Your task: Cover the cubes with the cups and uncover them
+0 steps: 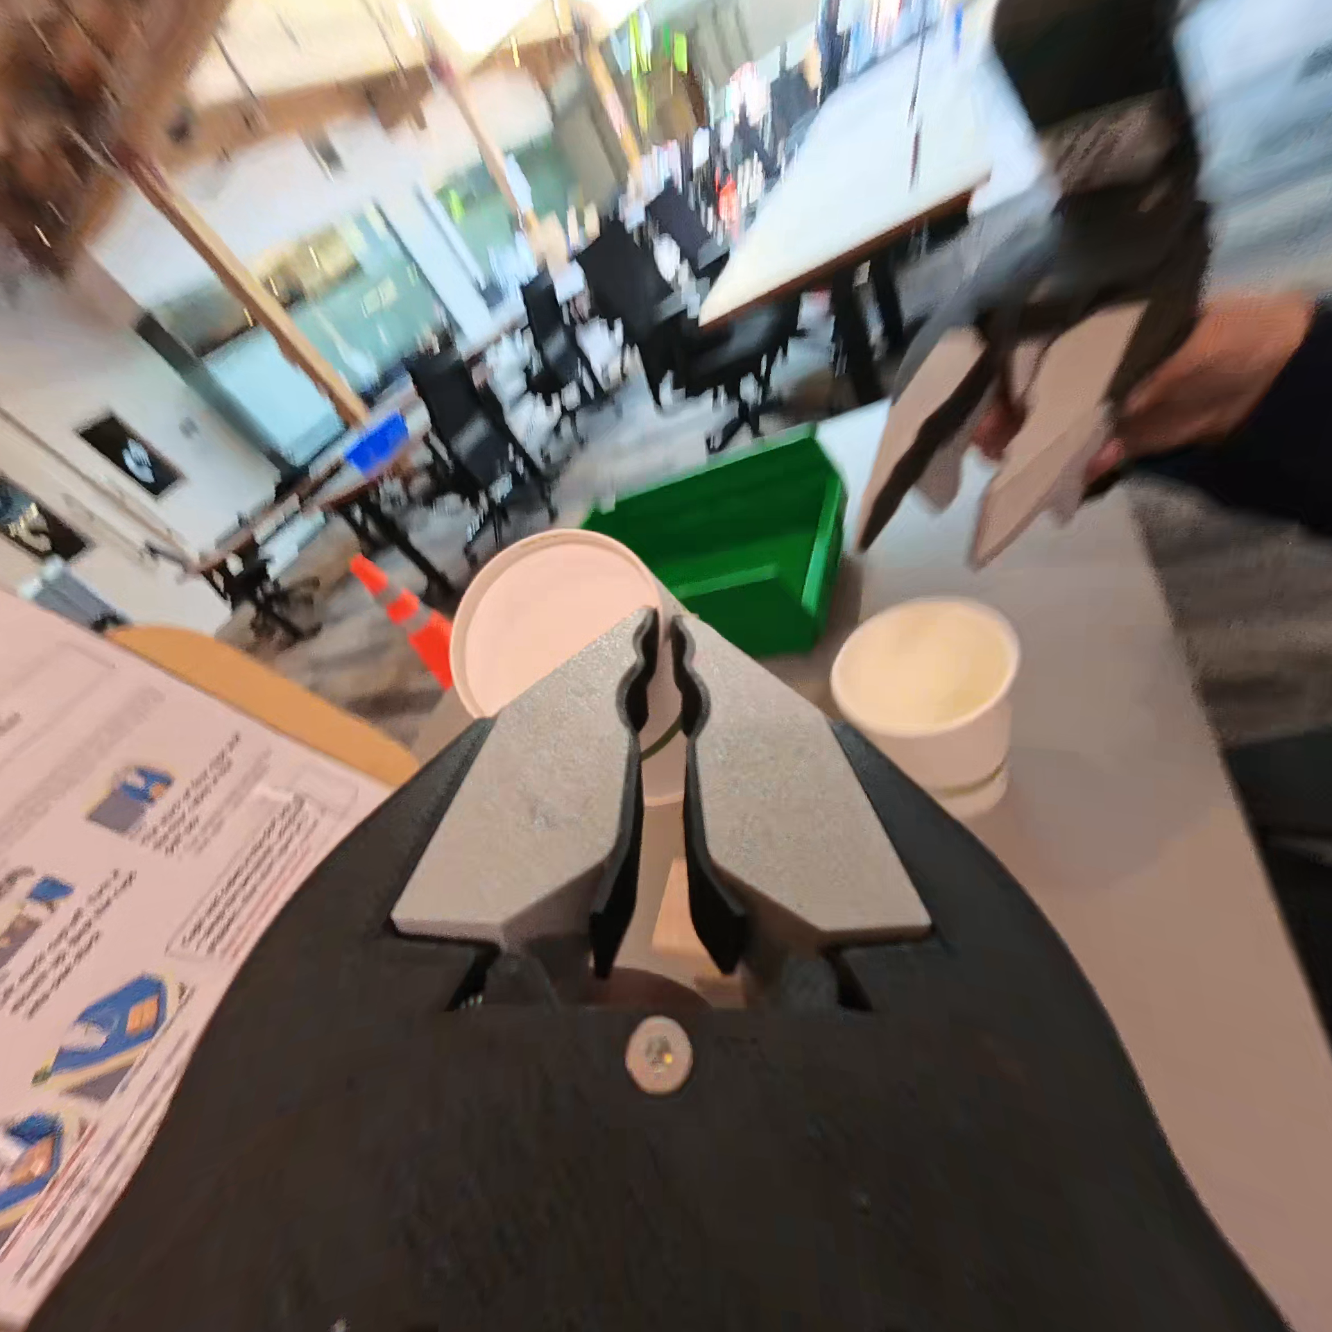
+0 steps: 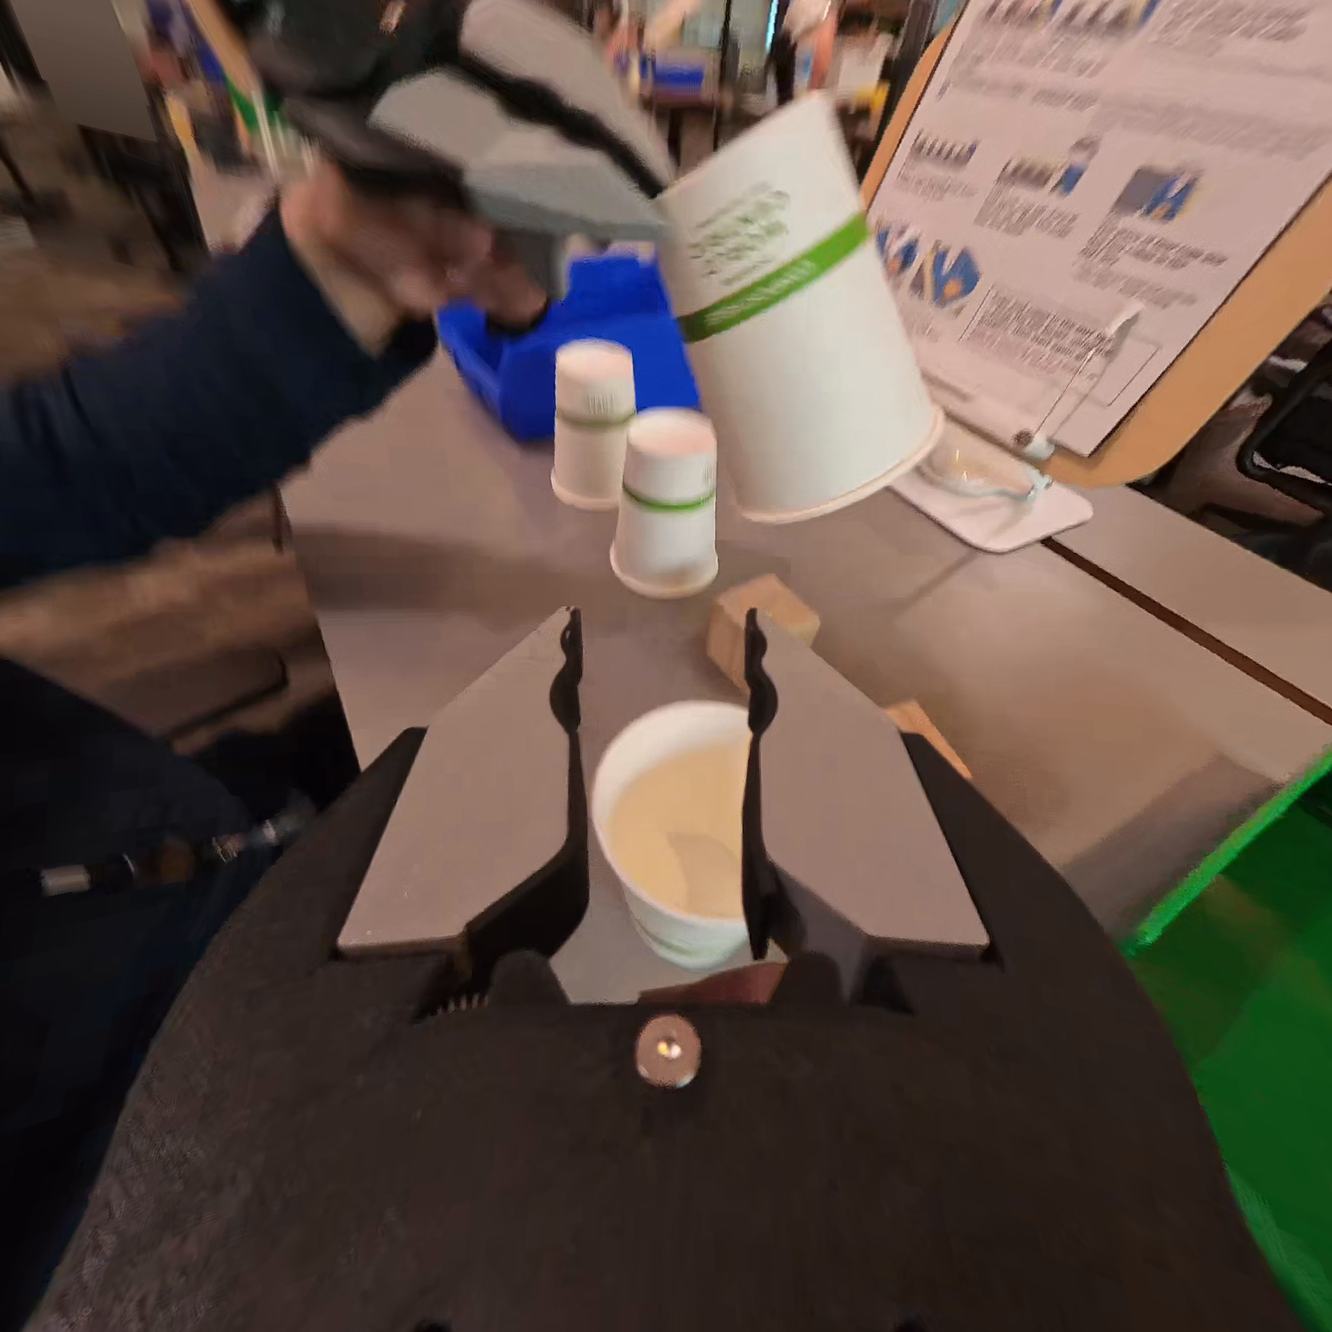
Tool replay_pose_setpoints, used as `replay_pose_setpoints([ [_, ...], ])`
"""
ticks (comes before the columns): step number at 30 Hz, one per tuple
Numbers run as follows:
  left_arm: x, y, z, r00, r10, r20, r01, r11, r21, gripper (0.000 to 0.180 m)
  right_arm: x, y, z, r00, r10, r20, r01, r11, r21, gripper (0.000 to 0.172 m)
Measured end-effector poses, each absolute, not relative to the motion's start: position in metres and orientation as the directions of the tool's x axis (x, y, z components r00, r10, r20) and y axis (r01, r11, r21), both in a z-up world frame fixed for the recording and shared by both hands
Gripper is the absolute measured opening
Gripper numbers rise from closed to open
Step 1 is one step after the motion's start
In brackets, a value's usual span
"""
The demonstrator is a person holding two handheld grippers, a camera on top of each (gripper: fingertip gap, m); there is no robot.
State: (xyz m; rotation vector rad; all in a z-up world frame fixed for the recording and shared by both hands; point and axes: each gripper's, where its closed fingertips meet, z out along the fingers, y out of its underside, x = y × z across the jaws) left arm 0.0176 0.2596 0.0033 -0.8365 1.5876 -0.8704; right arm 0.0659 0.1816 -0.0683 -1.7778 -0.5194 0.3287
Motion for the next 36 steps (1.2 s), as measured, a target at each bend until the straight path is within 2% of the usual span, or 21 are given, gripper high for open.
replay_pose_setpoints([
  [5, -0.011, 0.216, 0.05, -0.144, -0.889, -0.435, 0.171, 0.411, -0.895, 0.0, 0.058, 0.185, -0.03, 0.801, 0.564, -0.199, -0.144, -0.141, -0.979, 0.049],
  [12, -0.028, 0.199, 0.047, -0.174, -0.934, -0.312, 0.264, 0.261, -0.928, 0.0, 0.059, 0.193, -0.01, 0.681, 0.644, -0.349, -0.379, -0.098, -0.92, 0.043],
  [16, -0.027, 0.204, 0.034, -0.207, -0.952, -0.225, 0.269, 0.165, -0.949, 0.0, 0.06, 0.205, -0.018, 0.685, 0.624, -0.377, -0.388, -0.125, -0.913, 0.045],
  [17, -0.026, 0.205, 0.03, -0.216, -0.954, -0.21, 0.26, 0.151, -0.954, 0.0, 0.058, 0.205, -0.018, 0.671, 0.636, -0.383, -0.396, -0.13, -0.909, 0.04],
  [18, -0.025, 0.207, 0.025, -0.223, -0.956, -0.192, 0.253, 0.133, -0.958, 0.0, 0.055, 0.203, -0.017, 0.647, 0.66, -0.381, -0.401, -0.131, -0.907, 0.021],
  [20, -0.025, 0.209, 0.02, -0.243, -0.957, -0.158, 0.256, 0.094, -0.962, 0.0, 0.059, 0.207, -0.019, 0.658, 0.643, -0.393, -0.413, -0.129, -0.902, 0.007],
  [27, -0.026, 0.213, 0.006, -0.28, -0.955, -0.1, 0.239, 0.031, -0.97, 0.0, 0.061, 0.204, -0.022, 0.597, 0.669, -0.442, -0.462, -0.163, -0.872, 0.003],
  [32, -0.02, 0.212, -0.011, -0.291, -0.95, -0.111, 0.185, 0.058, -0.981, 0.0, 0.069, 0.196, -0.02, 0.588, 0.677, -0.442, -0.477, -0.151, -0.866, 0.0],
  [36, -0.004, 0.218, -0.046, -0.257, -0.958, -0.127, 0.048, 0.118, -0.992, 0.0, 0.076, 0.185, -0.02, 0.667, 0.647, -0.369, -0.385, -0.125, -0.915, 0.0],
])
